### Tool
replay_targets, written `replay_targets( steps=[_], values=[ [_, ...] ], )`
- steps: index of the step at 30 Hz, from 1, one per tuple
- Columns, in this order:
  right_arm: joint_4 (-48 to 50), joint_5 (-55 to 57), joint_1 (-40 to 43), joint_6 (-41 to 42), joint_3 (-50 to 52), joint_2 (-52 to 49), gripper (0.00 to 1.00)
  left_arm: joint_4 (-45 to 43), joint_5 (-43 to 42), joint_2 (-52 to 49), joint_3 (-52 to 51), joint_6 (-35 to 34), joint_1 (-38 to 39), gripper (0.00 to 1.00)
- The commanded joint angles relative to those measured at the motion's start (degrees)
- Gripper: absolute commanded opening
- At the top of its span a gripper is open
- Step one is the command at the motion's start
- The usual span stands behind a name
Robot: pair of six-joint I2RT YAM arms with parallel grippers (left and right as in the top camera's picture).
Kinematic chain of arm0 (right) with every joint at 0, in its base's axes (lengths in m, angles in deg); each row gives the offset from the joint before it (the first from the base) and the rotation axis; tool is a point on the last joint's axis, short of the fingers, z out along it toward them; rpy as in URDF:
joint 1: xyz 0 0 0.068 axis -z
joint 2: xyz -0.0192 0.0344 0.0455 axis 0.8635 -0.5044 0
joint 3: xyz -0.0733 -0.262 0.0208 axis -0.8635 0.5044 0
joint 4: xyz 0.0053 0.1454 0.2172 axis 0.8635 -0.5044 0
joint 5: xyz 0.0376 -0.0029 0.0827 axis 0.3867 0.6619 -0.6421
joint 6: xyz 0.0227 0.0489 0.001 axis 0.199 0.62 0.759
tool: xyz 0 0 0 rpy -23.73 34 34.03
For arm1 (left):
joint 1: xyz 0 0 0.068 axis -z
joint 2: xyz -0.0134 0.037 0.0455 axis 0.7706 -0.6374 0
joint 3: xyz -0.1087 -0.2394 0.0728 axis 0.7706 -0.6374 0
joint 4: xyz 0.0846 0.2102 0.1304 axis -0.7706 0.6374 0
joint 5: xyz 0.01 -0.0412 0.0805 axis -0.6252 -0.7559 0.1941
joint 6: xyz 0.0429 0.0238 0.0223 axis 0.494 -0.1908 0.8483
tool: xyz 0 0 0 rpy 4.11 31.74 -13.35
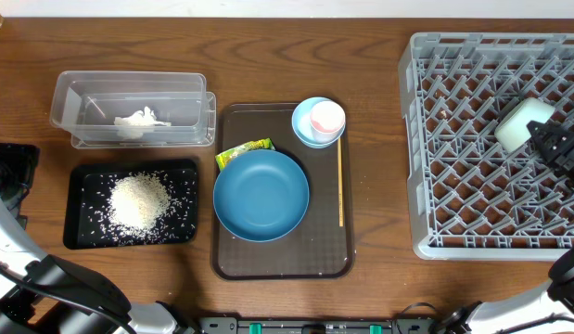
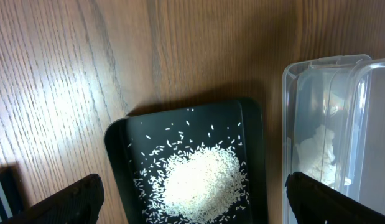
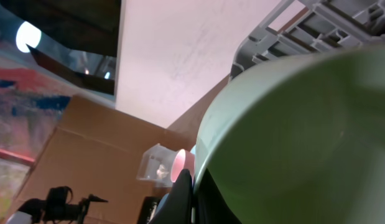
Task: Sort waste into correct bins and load items into the dishwasher rack
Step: 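Place the light-green bowl into the grey dishwasher rack, then move the right gripper back toward the teal plate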
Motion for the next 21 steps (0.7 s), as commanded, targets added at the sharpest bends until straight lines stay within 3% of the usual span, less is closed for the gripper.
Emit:
replay_targets(
  steps=[1, 12, 13, 15, 16, 17, 21],
  values=[
    [0.0, -1.4, -0.1, 1.5, 0.0, -1.0, 0.03, 0.3, 0.5, 1.0, 1.1, -0.7, -0.2, 0.96],
    [-3.8, 21.2, 1.5, 17.2, 0.0, 10.4, 0.19, 0.4, 0.5, 1.0, 1.1, -0.7, -0.2, 0.96],
    [-4.8, 23.5, 1.5, 17.8, 0.0, 12.2, 0.25, 0.4, 0.5, 1.0, 1.1, -0.7, -0.2, 0.96],
    [-7.6, 28.2, 1.5, 19.3, 0.0, 16.2, 0.59, 0.3, 0.5, 1.0, 1.1, -0.7, -0.2, 0.96],
    [-8.7, 30.0, 1.5, 19.2, 0.0, 17.9, 0.69, 0.3, 0.5, 1.0, 1.1, -0.7, -0.2, 0.96],
    [-9.6, 31.7, 1.5, 19.3, 0.0, 19.3, 0.73, 0.3, 0.5, 1.0, 1.1, -0.7, -0.2, 0.96],
    [-13.7, 38.8, 1.5, 19.3, 0.0, 24.0, 0.72, 0.3, 0.5, 1.0, 1.1, -0.7, -0.2, 0.96]
  ],
)
